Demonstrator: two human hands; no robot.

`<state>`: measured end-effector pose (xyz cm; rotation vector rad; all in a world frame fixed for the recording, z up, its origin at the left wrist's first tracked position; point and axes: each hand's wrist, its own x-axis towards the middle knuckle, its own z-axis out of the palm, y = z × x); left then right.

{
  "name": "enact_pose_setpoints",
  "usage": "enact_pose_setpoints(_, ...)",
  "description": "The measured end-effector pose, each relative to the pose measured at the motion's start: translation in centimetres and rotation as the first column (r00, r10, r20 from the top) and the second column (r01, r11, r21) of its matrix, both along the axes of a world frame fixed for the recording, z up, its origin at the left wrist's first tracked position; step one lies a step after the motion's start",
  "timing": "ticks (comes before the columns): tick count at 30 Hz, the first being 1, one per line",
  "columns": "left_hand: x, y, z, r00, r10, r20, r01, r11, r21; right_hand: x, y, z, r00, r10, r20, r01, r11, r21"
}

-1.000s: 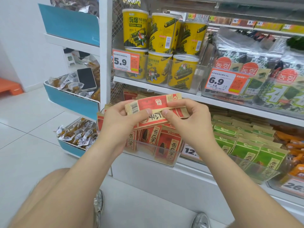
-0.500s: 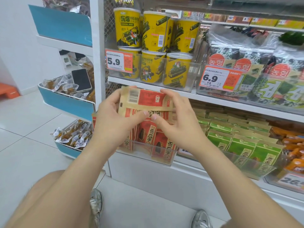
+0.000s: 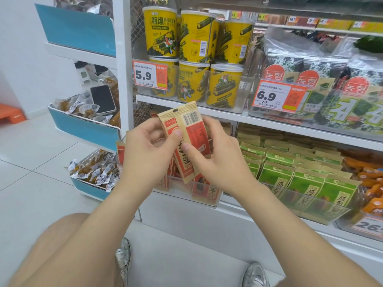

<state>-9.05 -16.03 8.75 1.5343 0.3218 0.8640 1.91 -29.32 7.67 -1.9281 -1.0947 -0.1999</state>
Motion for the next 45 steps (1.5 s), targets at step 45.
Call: enact_pose_setpoints(45,0.3,-0.2,-1.5,0.906,-0.336,-0.257,0.303,0.94,-0.159,2.4,-0.8,0.6,0.946,0.081,0.313,-0.05,0.993,-0.104)
